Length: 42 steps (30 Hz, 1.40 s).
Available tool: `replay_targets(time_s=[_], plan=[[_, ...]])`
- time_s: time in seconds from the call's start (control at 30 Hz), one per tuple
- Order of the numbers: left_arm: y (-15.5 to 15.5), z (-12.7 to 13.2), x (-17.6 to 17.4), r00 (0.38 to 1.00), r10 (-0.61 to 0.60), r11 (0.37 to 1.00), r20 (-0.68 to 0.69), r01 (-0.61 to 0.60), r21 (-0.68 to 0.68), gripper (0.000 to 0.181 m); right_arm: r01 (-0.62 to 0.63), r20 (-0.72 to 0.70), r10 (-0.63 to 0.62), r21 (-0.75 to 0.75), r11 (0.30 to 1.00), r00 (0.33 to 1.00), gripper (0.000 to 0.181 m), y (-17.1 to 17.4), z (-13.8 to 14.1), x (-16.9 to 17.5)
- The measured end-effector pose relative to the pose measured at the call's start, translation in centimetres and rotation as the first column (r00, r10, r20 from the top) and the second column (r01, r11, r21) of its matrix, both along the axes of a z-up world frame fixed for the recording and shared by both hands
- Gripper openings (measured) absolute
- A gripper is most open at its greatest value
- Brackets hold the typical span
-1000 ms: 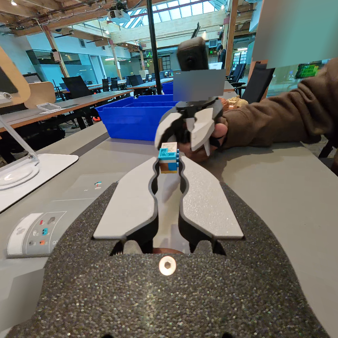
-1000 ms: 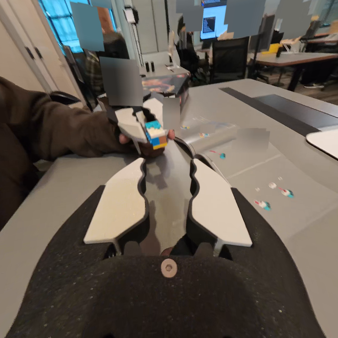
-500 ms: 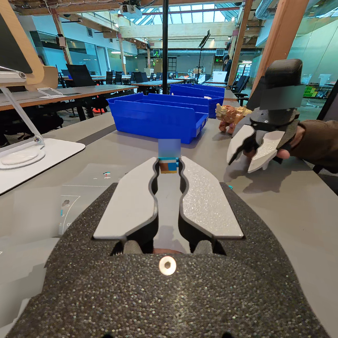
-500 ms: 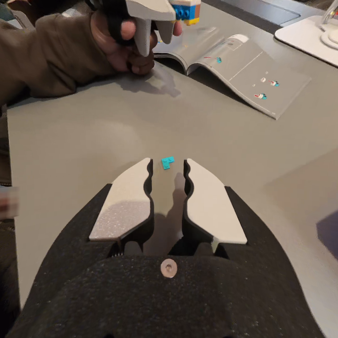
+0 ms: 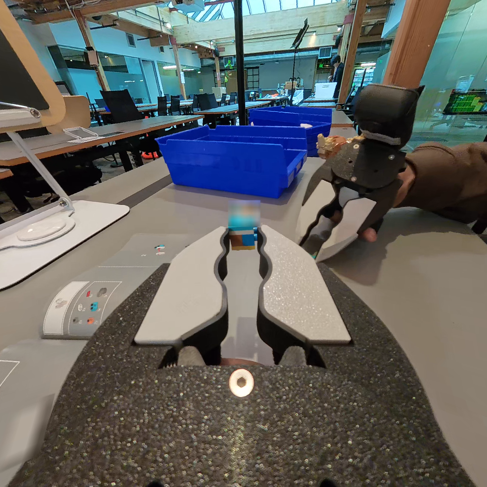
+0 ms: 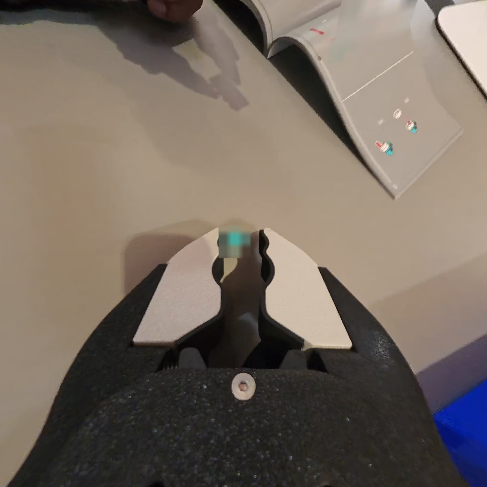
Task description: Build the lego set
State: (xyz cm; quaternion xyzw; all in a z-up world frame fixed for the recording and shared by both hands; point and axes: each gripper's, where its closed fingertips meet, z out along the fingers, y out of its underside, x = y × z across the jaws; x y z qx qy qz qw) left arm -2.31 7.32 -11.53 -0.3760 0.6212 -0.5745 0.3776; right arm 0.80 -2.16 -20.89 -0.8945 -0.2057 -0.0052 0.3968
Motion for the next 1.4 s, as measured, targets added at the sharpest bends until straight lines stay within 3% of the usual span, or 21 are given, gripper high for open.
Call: replay_targets(time_s=[0.07, 0.23, 0.43, 0.73, 1.07, 1.2, 1.4], plan=[[0.3, -0.1, 0.1, 1.0, 0.01, 1.0, -0.006, -0.01, -0.006, 0.02, -0.023, 0.01, 0.022, 0.017, 1.0, 1.0, 0.024, 0.6, 0.2, 1.0], [0.7, 0.1, 0.0, 1.0, 0.016, 1.0, 0.001, -0.016, -0.019, 0.02, -0.091, -0.118, 0.102, 0.098, 0.991, 0.988, 0.031, -0.1, 1.7, 1.0], [-0.7, -0.5, -0.4, 0.998, -0.054, 0.998, -0.024, 0.055, 0.031, 0.02, -0.257, -0.017, 0.256, -0.007, 0.967, 0.966, 0.026, -0.8, 0.0, 1.6], [-1.2, -0.9, -0.8, 0.995, -0.094, 0.995, -0.045, 0.096, 0.041, 0.02, -0.484, -0.048, 0.482, -0.041, 0.874, 0.875, 0.013, -0.2, -0.3, 0.6], [-1.8, -1.2, -0.7, 0.991, -0.115, 0.992, -0.074, 0.118, 0.046, 0.02, -0.423, 0.006, 0.423, 0.021, 0.906, 0.906, 0.005, 0.8, 0.3, 0.4], [-2.3, -1.0, -0.6, 0.991, -0.122, 0.992, -0.06, 0.125, 0.036, 0.019, -0.332, -0.106, 0.355, 0.185, 0.925, 0.929, 0.004, 2.3, 3.0, 0.3], [-3.3, -0.9, -0.6, 0.988, -0.145, 0.989, -0.049, 0.147, 0.032, 0.019, -0.214, -0.269, 0.335, 0.396, 0.893, 0.903, 0.004, 4.1, 8.4, -0.7]])
